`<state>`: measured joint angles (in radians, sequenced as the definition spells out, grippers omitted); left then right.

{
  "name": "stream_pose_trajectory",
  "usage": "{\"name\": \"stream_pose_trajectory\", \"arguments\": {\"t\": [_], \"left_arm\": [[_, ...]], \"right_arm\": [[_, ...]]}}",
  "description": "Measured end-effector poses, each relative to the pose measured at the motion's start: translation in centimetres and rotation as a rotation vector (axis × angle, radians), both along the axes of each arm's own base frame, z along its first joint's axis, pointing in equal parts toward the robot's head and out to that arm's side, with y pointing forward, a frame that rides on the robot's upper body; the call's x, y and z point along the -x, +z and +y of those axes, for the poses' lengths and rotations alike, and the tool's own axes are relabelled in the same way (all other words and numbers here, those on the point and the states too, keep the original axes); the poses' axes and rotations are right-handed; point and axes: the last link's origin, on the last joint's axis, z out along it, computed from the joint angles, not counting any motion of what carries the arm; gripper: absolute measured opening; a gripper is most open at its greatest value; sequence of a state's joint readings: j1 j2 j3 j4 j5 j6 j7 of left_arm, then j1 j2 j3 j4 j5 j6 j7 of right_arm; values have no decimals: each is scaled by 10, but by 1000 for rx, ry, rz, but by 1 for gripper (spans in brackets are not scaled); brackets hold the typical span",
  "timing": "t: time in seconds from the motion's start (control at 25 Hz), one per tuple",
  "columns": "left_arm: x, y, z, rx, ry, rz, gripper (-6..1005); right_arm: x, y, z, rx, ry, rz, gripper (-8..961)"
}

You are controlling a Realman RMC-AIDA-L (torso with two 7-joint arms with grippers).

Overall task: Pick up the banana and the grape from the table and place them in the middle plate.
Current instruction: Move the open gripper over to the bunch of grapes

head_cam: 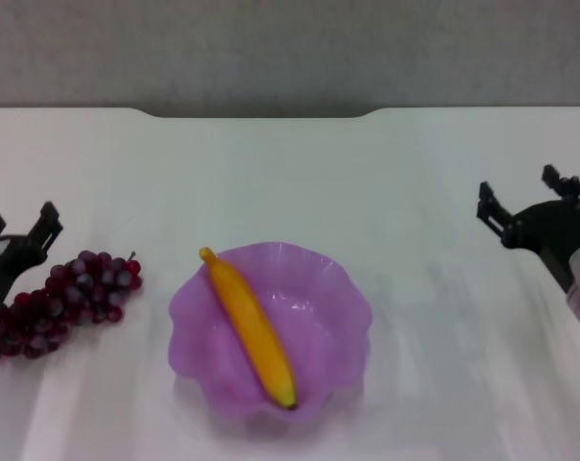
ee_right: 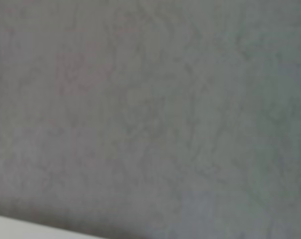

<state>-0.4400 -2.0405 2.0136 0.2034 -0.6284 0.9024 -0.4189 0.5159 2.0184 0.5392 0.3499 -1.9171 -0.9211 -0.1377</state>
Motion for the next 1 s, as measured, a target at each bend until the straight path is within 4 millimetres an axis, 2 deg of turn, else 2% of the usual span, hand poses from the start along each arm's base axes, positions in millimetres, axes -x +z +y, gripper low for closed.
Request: {"name": "stream_pose_trajectory", "arguments": {"t": [0.24,0.4,0.64,1.0], "left_arm": [[-24,11,8,-5,-132,-11,811],[-37,22,17,77,-152,-27,811],[-62,44,29,197,-95,54,811],[-100,68,33,330,92,227,811]], "right_arm": [[-9,-6,-1,54,-39,-39,889],[-11,-7,0,66,-50,-50,889],[-16,-5,0,71,-66,-64,889],[-19,-6,0,84,-84,-71,888]]}}
